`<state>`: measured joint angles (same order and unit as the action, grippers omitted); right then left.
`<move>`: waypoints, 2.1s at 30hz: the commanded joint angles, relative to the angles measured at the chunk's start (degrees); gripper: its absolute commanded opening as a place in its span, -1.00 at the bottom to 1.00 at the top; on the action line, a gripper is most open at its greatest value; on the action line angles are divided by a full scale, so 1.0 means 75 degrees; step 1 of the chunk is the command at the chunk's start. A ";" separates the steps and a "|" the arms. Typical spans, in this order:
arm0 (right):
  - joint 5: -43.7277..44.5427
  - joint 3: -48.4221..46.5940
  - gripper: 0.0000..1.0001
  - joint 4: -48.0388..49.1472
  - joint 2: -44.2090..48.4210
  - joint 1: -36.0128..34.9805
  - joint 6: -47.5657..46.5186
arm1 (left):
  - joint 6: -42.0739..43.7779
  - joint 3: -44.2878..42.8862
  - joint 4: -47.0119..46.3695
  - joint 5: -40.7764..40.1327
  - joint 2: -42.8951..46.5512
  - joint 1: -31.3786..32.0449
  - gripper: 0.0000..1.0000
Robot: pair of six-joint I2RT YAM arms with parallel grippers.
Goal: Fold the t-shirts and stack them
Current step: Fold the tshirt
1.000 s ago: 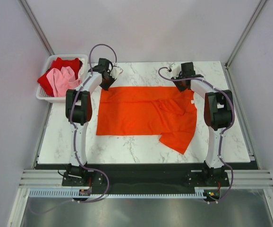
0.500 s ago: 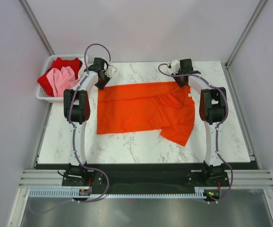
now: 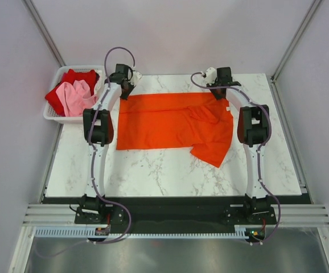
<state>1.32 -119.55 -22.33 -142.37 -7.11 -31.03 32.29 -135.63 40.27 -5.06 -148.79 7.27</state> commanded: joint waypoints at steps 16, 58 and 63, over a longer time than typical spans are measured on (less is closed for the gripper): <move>-0.3094 0.7135 0.10 -0.0254 0.7339 -0.0047 -0.3219 | -0.1469 0.4437 0.0044 0.1154 0.5469 0.0543 0.02; -0.2989 1.0713 -0.11 -0.2015 0.8365 -0.1688 -0.7348 | -0.1517 0.7302 0.0325 0.1916 0.6431 0.0203 0.06; -0.2883 1.0865 -0.58 -0.2004 0.8611 -0.1700 -0.7149 | -0.1201 0.8786 0.0572 0.2584 0.7064 -0.0230 0.02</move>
<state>-21.21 -39.31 -38.54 -78.76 -19.68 -84.77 19.73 -75.40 42.30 10.83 -100.12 7.53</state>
